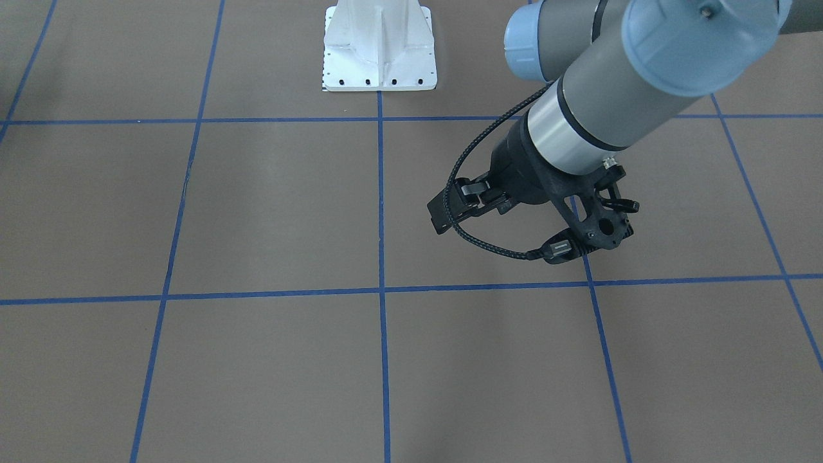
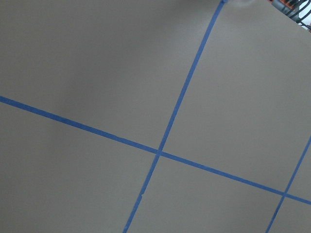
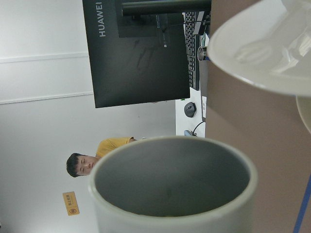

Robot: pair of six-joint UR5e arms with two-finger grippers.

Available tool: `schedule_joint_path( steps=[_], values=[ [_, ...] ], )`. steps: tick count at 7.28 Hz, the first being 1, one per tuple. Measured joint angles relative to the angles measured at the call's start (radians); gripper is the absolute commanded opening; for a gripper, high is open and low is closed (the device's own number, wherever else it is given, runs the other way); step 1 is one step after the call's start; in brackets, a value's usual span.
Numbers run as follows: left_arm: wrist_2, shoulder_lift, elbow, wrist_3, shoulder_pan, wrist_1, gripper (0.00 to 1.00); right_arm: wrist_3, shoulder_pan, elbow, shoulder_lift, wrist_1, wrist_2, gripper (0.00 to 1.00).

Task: Left arm hands cup to right arm to dump lemon

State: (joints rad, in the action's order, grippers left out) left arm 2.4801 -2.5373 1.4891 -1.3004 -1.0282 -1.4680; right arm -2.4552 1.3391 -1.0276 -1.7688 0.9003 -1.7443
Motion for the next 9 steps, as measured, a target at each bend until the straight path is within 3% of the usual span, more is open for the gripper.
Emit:
schedule_joint_path(
  steps=[4, 9],
  values=[
    [-0.007, -0.001, -0.001, 0.002, 0.001, 0.000, 1.00, -0.132, 0.000, 0.048, 0.000, 0.098, 0.044, 0.00],
    [-0.030, 0.000, 0.000, 0.003, 0.008, 0.000, 1.00, -0.311, -0.002, 0.066, 0.030, 0.108, 0.063, 0.00]
  ],
)
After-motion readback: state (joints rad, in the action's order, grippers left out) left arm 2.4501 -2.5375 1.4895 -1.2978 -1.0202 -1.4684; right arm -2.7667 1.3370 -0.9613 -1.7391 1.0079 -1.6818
